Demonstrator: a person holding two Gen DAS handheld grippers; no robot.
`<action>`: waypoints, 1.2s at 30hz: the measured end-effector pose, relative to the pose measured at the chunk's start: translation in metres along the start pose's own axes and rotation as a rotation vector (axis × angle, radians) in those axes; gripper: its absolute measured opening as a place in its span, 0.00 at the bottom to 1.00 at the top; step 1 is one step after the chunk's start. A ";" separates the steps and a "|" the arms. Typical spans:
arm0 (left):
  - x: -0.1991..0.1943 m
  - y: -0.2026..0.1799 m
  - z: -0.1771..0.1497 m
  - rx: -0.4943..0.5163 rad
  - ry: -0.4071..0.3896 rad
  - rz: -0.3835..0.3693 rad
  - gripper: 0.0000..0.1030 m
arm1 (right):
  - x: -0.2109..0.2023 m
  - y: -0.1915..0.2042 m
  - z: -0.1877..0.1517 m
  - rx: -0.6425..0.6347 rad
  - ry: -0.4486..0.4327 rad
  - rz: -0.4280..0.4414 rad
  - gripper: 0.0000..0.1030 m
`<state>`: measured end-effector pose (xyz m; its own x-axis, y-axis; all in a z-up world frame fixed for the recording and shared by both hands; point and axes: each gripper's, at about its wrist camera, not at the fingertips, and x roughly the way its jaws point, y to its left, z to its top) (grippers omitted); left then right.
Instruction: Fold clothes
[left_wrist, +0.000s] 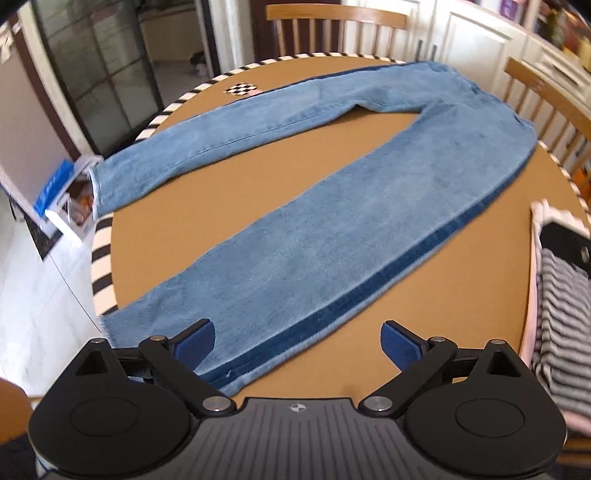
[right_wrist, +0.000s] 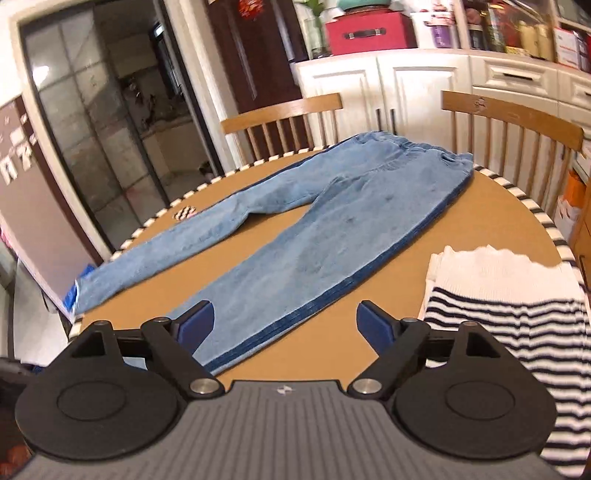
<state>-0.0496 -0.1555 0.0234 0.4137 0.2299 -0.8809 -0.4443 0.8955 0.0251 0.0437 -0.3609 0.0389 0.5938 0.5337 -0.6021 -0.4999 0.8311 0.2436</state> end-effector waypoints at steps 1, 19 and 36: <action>0.003 0.001 0.002 -0.008 0.005 -0.007 0.95 | 0.003 0.001 0.002 -0.027 0.010 -0.002 0.84; 0.035 -0.003 0.027 -0.212 0.050 0.046 0.95 | 0.068 -0.017 0.053 -0.124 0.088 0.045 0.85; 0.043 -0.092 0.021 -0.529 0.002 0.394 0.95 | 0.132 -0.143 0.104 -0.197 0.162 0.269 0.86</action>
<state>0.0259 -0.2205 -0.0071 0.1391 0.5014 -0.8540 -0.8930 0.4362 0.1106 0.2585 -0.3929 0.0036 0.3247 0.6845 -0.6528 -0.7457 0.6098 0.2685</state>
